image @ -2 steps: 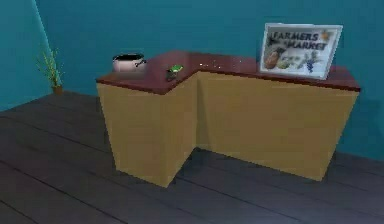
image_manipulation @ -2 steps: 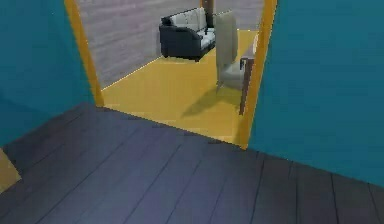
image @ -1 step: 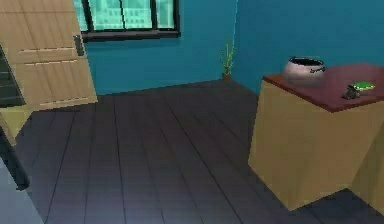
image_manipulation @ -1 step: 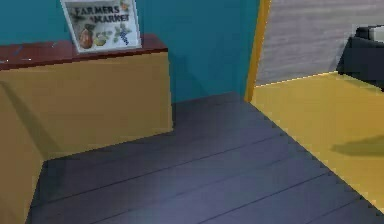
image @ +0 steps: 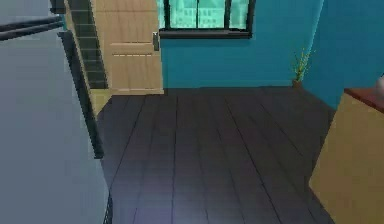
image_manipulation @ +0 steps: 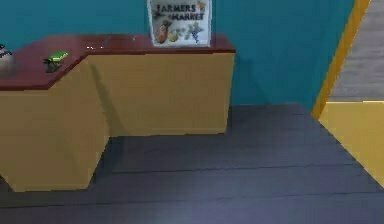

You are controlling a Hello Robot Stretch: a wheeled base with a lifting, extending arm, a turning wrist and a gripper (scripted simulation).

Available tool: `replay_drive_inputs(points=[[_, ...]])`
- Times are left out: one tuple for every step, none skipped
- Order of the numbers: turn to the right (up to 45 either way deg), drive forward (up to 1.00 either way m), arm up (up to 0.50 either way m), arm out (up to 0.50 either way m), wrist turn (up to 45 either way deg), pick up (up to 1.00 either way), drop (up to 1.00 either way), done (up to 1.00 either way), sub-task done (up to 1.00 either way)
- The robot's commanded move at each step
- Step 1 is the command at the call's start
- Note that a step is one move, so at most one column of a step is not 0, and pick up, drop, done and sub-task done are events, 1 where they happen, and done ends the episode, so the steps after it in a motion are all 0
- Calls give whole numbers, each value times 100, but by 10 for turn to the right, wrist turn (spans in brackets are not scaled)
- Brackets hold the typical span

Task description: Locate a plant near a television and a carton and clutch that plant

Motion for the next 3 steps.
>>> replay_drive_inputs(points=[[0,100,0,0,0,0,0,0,0],[-60,0,0,0,0,0,0,0,0],[0,25,0,0,0,0,0,0,0]])
